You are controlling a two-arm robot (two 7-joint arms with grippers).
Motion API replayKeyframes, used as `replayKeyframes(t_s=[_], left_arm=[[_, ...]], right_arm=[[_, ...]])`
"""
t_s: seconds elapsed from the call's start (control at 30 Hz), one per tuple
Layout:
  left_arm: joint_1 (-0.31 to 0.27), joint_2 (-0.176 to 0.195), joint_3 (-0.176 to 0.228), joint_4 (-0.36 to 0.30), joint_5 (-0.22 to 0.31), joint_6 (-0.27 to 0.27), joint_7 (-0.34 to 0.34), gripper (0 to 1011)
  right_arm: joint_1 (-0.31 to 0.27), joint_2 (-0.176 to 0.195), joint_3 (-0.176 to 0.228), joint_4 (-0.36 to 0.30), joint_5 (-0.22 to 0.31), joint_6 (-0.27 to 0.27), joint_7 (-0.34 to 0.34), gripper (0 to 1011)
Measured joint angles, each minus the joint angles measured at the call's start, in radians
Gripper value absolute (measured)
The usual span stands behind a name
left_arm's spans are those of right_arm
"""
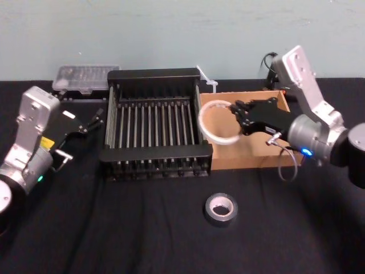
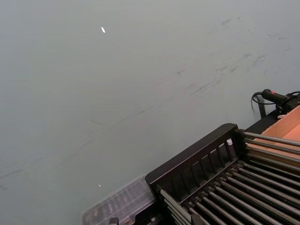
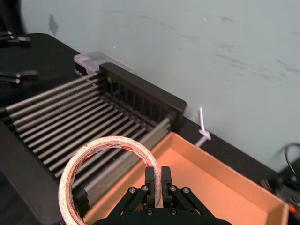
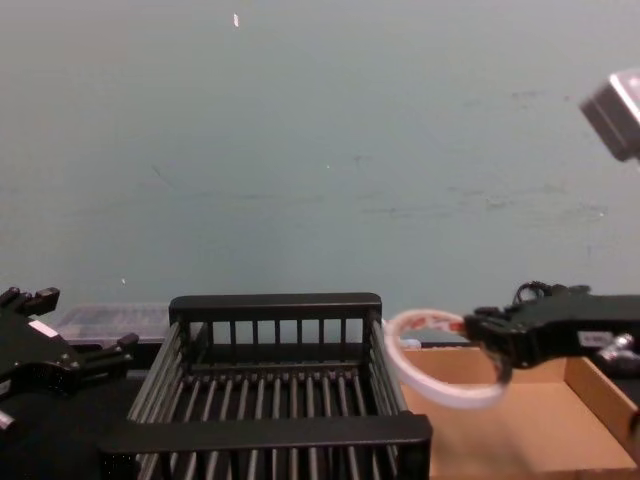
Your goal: Pick up the white tape and place it into the black box , Pick up the silver tape and place it into the brown box.
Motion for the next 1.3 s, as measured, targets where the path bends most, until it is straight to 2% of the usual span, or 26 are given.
replayKeyframes(t_s=[0.63, 1.1, 1.3], left_arm=[[0.000, 0.000, 0.000, 0.000, 0.000, 0.000, 0.000, 1001], [0.000, 0.000, 0.000, 0.000, 0.000, 0.000, 0.000, 1001], [0.000, 0.000, 0.000, 0.000, 0.000, 0.000, 0.000, 1001]], right_arm=[[0.096, -0.085, -0.082, 0.066, -0.063, -0.028, 0.033, 87], [0.135, -0.153, -0.102, 0.130, -0.108, -0.045, 0.006, 87], [0.134, -0.151, -0.102, 0.129, -0.108, -0.045, 0.006, 87]])
